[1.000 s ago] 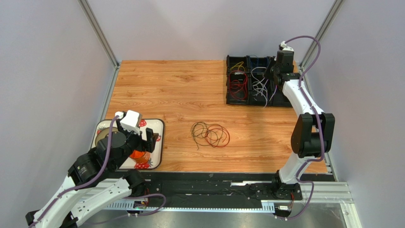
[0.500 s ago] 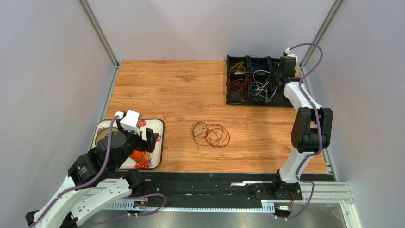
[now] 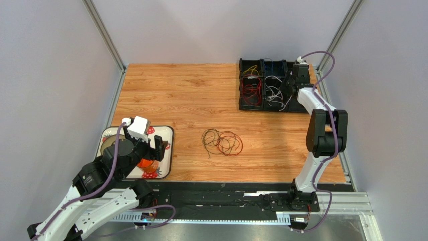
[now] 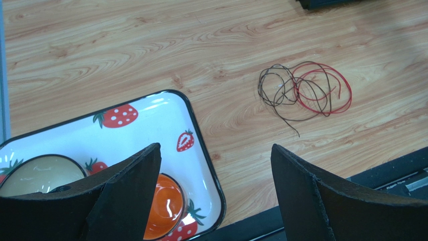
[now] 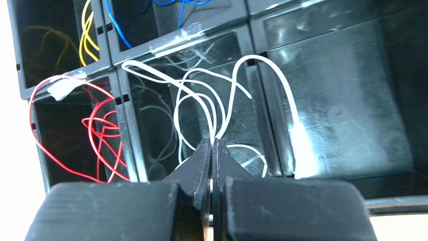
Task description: Untangle the cables
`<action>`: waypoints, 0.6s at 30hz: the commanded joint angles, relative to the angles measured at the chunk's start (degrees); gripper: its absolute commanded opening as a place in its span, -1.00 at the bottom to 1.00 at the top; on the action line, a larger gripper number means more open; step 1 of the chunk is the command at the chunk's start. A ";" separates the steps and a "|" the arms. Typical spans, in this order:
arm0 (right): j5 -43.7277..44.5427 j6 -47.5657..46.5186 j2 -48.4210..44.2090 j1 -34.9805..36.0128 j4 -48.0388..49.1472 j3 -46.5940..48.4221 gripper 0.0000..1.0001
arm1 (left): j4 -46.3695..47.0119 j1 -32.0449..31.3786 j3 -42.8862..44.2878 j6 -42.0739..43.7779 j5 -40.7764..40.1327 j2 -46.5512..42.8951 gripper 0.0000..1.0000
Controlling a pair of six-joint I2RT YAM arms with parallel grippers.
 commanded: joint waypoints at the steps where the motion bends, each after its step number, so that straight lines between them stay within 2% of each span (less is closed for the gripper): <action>1: -3.83 0.16 1.46 0.11 -3.03 5.22 -1.00 | 1.59 0.37 -0.11 1.51 0.97 0.40 0.76; 9: -4.10 0.25 3.56 1.43 -4.62 8.04 -1.00 | 1.50 0.46 -0.11 1.51 1.15 -0.12 0.75; 18: -3.48 2.19 5.68 4.59 -1.81 4.43 -1.00 | 1.67 0.46 -0.19 1.59 1.24 -0.91 0.75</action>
